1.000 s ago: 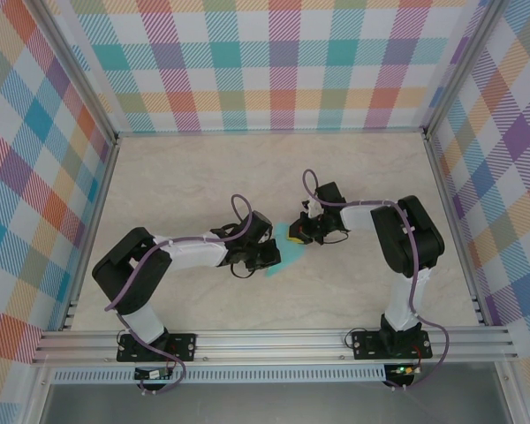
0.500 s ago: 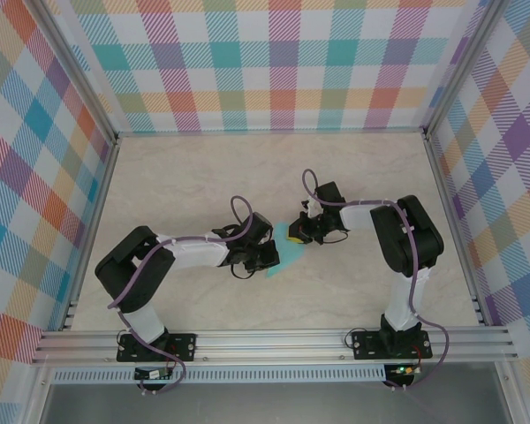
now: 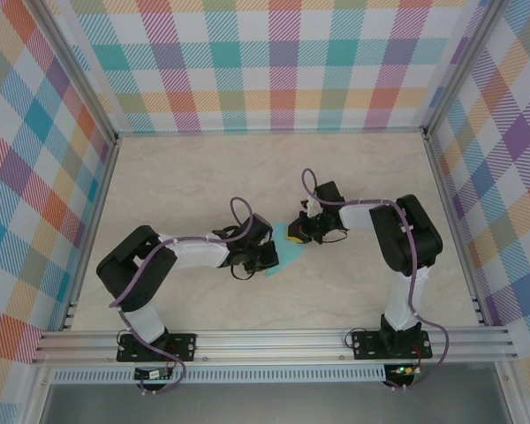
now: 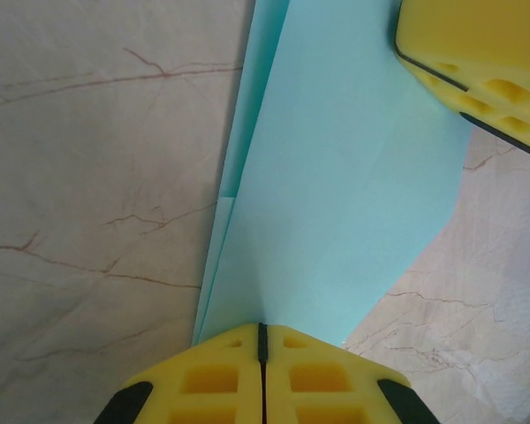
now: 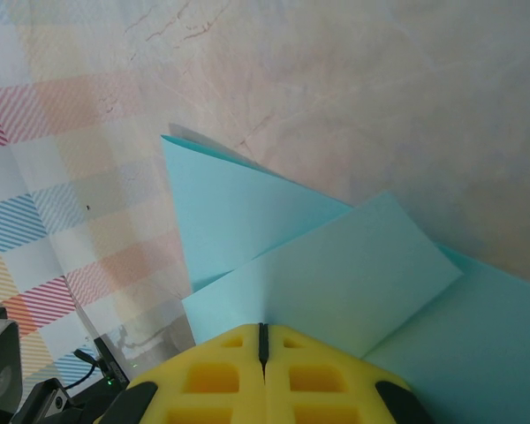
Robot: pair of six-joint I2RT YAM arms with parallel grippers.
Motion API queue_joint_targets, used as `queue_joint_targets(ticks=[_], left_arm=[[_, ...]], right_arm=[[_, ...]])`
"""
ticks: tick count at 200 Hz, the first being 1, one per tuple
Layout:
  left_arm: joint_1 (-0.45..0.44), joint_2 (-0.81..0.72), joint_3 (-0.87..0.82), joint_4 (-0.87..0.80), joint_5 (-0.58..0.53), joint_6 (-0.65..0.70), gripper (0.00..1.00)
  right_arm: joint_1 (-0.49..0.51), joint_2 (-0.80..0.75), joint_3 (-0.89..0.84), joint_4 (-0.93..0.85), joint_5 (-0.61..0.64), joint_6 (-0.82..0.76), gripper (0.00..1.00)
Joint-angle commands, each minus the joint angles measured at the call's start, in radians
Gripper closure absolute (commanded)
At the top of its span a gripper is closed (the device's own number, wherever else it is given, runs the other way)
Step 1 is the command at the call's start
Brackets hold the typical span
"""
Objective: Fold a paper plane with a square sheet of paper (pick it up from the middle)
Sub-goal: Fourth fold the wing at the center of the table.
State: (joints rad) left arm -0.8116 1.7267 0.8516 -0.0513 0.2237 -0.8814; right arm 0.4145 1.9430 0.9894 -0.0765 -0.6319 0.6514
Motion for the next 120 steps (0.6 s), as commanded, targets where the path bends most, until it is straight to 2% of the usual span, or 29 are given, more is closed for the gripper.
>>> queue_joint_targets(ticks=[1,64,120], left_arm=[[-0.013,0.023,-0.035,-0.046,-0.008,-0.017,0.95],[-0.013,-0.022,-0.037,-0.050,0.011,-0.021,0.95],[-0.013,-0.093,-0.043,-0.046,0.040,-0.028,0.94]], right_arm=[[0.007,0.091,-0.033,-0.096,0.149,0.005,1.00],[0.008,0.079,-0.031,-0.103,0.147,0.003,1.00],[0.007,0.044,-0.028,-0.082,0.095,0.002,1.00]])
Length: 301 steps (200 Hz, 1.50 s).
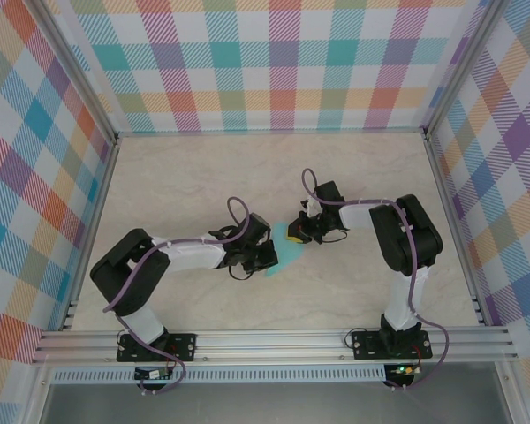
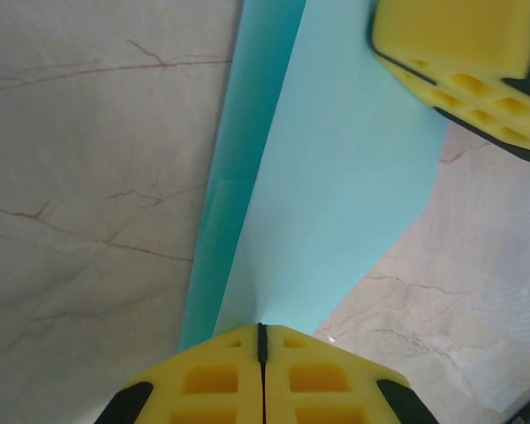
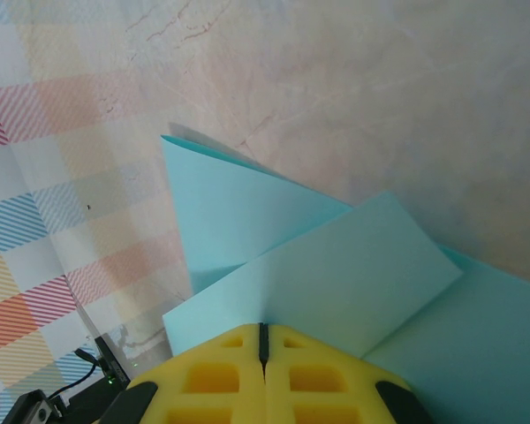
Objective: Fold a paper plane with a square sheet of paper (pick it up from the middle)
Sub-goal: Fourth fold the wing at the center of the table.
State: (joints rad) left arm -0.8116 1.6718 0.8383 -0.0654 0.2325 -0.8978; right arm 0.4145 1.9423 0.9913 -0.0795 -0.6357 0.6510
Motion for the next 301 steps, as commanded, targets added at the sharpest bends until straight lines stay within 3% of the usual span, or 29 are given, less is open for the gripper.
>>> queue_joint_targets(ticks=[1,301], left_arm=[[-0.012,-0.038,-0.031,-0.032,0.031,-0.013,0.94],[-0.023,-0.048,-0.125,-0.049,0.062,-0.042,0.95]], right_arm=[[0.007,0.045,-0.030,-0.079,0.099,0.002,1.00],[0.008,0.062,-0.026,-0.091,0.103,0.002,1.00]])
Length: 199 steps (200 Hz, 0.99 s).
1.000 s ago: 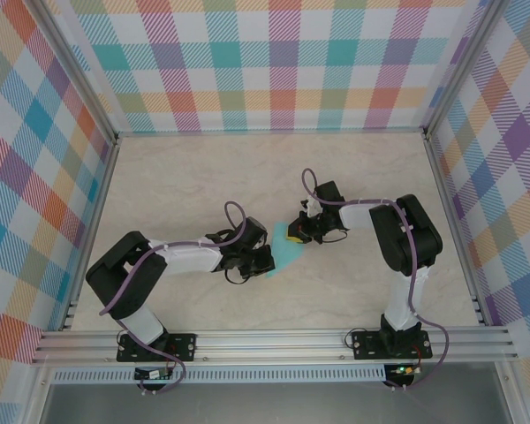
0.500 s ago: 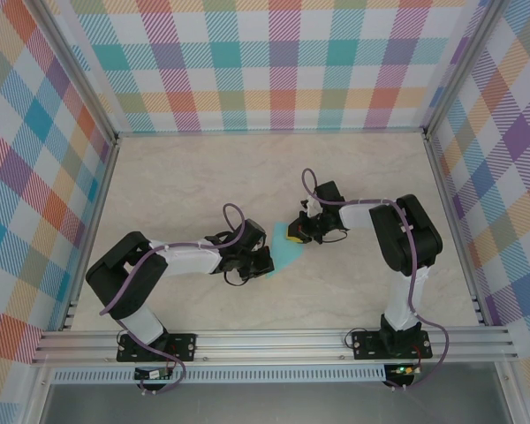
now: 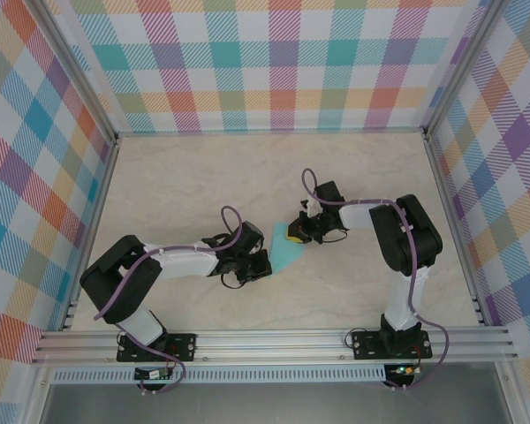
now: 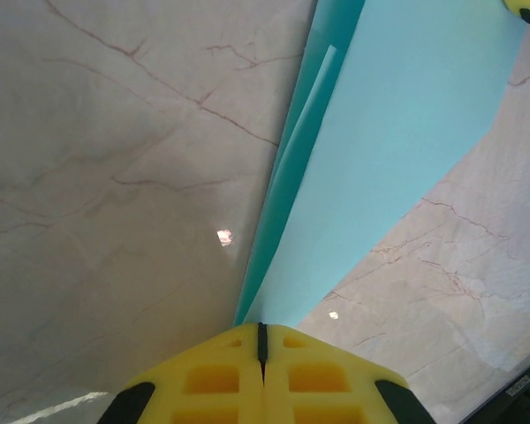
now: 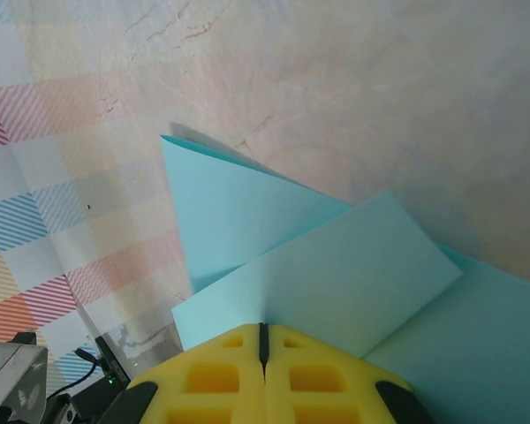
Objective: Fold a paper plane with a square sheet of paper (pick it up from the middle)
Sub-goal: Fourth fold the wing at the center of the table.
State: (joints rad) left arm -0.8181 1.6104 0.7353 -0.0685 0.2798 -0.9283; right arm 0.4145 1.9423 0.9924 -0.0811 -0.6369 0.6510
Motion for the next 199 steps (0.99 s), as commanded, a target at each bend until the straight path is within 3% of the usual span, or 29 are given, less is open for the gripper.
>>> queue_joint_targets(ticks=[1,119,166,199], left_arm=[[-0.017,0.014,-0.022,-0.045,0.015,-0.012,0.95],[-0.033,0.023,-0.067,-0.139,0.002,-0.010,0.97],[-0.034,-0.102,-0.085,-0.236,0.000,0.004,0.98],[-0.034,-0.160,-0.012,-0.170,-0.033,0.040,0.98]], right_arm=[[0.008,0.062,-0.028,-0.089,0.104,0.001,1.00],[0.007,0.072,-0.025,-0.103,0.120,0.004,1.00],[0.008,0.072,-0.031,-0.111,0.130,-0.007,1.00],[0.008,0.070,-0.030,-0.111,0.128,-0.007,1.00]])
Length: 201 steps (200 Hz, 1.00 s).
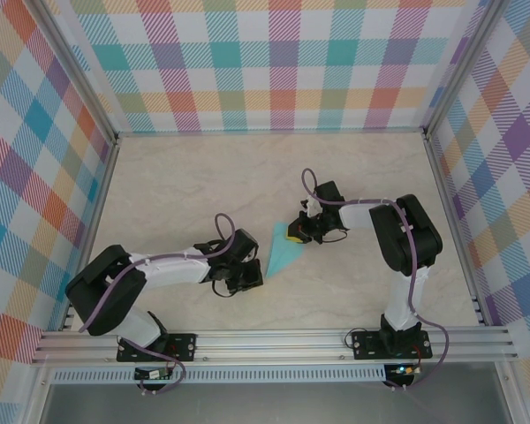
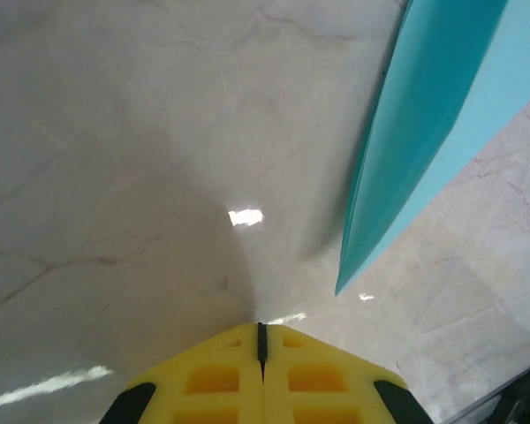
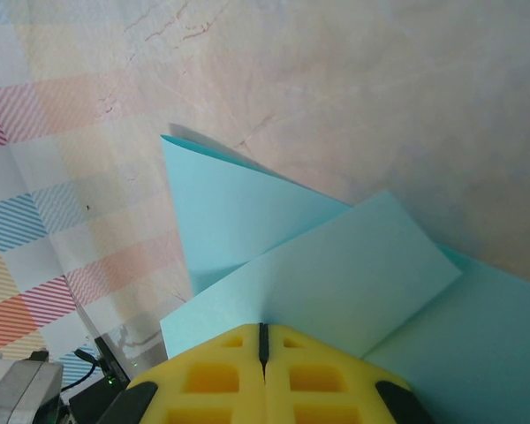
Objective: Fold a paper plane with a square sheet of paper (pick it up from the middle)
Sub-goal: Fourth fold the wing at the center of the table.
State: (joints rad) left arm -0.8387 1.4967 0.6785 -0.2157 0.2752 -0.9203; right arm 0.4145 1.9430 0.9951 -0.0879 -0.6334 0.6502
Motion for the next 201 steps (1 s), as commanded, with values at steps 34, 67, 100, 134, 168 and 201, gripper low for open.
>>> queue_joint_targets(ticks=[34,67,100,134,168,201], left_arm=[[-0.014,-0.023,0.101,0.052,-0.073,0.047,0.98],[-0.014,0.061,0.139,0.079,-0.086,0.051,1.00],[-0.014,0.098,0.139,0.096,-0.087,0.049,1.00],[-0.013,0.123,0.124,0.087,-0.080,0.047,1.00],[-0.014,0.141,0.102,0.081,-0.078,0.037,1.00],[-0.014,0.165,0.098,0.078,-0.069,0.037,1.00]], right_arm=[[0.007,0.070,-0.026,-0.108,0.123,-0.005,1.00],[0.007,0.071,-0.020,-0.110,0.121,-0.006,1.00],[0.007,0.072,-0.019,-0.110,0.117,-0.006,1.00],[0.007,0.070,-0.020,-0.111,0.113,-0.006,1.00],[0.008,0.049,-0.019,-0.112,0.098,-0.001,1.00],[0.007,0.011,0.013,-0.132,0.065,-0.020,1.00]])
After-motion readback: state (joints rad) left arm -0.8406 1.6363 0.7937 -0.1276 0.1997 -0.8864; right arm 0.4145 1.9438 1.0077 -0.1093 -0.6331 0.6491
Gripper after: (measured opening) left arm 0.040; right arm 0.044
